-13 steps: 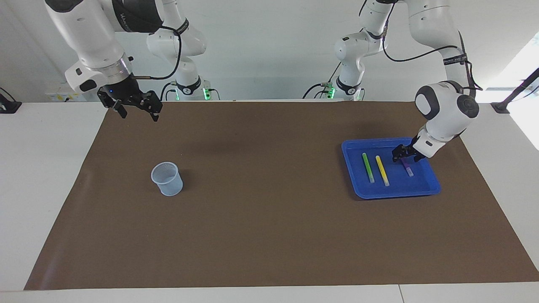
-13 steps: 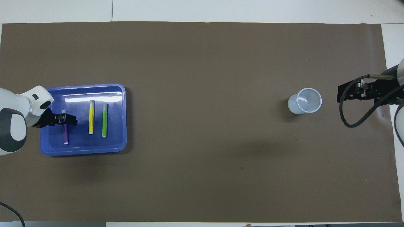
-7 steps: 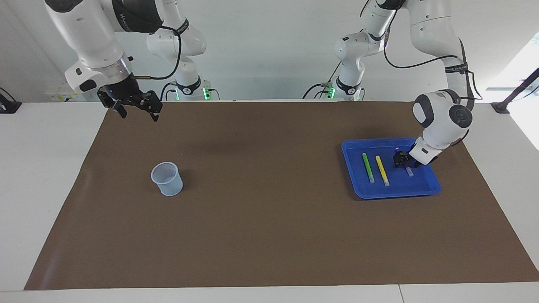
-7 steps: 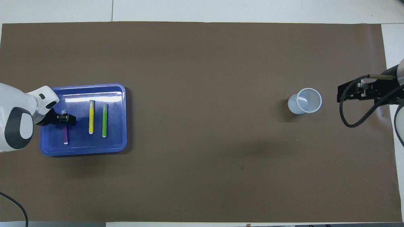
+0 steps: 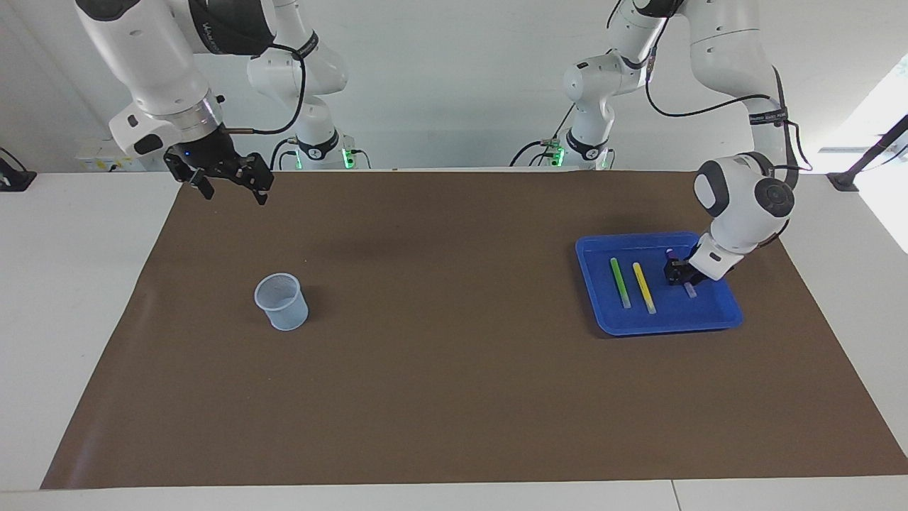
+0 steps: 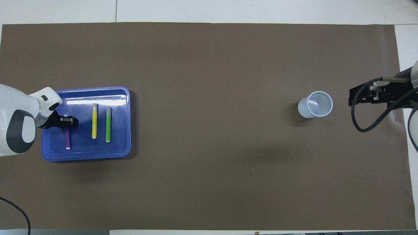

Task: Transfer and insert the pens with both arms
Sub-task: 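Lower the left gripper over the purple pen in the tray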

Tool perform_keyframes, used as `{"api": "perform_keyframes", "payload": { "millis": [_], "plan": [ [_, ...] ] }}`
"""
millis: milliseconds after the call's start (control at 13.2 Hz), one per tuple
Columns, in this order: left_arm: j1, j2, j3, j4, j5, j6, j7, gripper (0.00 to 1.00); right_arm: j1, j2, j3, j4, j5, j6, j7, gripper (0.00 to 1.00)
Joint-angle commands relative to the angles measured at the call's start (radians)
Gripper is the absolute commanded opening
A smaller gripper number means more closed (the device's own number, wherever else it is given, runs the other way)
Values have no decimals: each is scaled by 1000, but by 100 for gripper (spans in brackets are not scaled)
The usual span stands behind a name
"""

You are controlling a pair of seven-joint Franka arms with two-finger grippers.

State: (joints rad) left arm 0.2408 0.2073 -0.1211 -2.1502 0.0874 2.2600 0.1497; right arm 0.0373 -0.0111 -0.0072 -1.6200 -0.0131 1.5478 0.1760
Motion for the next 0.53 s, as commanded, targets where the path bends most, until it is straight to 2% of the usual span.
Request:
{"api": "perform_keyframes", "payload": {
  "millis": [0, 227, 454],
  "plan": [
    [-3, 15, 6, 4, 26, 10, -24, 25, -8, -9, 6, -9, 7, -2, 11, 100],
    [2, 14, 6, 3, 26, 12, -24, 0, -8, -9, 6, -8, 7, 0, 11, 100],
    [2, 14, 5, 6, 26, 12, -24, 0, -7, -9, 6, -8, 7, -2, 11, 100]
  ]
}}
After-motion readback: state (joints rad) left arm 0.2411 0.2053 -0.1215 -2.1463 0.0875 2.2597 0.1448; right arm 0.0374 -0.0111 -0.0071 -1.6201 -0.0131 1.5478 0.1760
